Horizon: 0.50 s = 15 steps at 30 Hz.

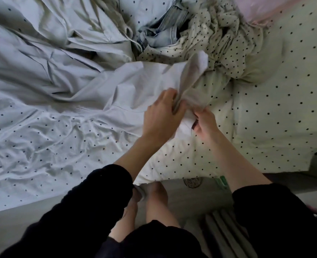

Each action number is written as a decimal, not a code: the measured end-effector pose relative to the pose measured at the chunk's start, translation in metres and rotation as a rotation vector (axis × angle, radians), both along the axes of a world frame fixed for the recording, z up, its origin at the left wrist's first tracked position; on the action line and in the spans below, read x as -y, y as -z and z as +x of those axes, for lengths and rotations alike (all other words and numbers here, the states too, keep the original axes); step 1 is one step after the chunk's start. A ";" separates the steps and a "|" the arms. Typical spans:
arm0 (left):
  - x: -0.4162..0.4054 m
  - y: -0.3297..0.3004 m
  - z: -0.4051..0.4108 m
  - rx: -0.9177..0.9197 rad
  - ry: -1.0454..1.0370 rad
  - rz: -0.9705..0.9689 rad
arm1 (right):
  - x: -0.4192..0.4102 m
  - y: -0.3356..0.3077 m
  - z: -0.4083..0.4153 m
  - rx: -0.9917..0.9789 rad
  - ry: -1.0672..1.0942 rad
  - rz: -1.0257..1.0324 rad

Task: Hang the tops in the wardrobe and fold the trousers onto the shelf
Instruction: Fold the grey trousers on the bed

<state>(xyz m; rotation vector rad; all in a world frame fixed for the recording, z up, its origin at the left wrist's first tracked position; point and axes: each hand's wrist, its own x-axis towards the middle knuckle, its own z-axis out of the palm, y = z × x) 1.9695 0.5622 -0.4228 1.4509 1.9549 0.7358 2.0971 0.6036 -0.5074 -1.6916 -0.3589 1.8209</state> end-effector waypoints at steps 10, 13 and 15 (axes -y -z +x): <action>0.036 0.069 -0.023 0.085 0.148 -0.414 | 0.030 0.011 0.035 0.396 -0.110 -0.048; 0.050 0.074 -0.060 -0.016 0.021 -0.384 | 0.033 0.008 0.015 0.894 -0.343 0.192; 0.058 0.075 -0.083 -0.056 0.010 -0.444 | 0.035 0.004 -0.002 1.059 -0.561 0.391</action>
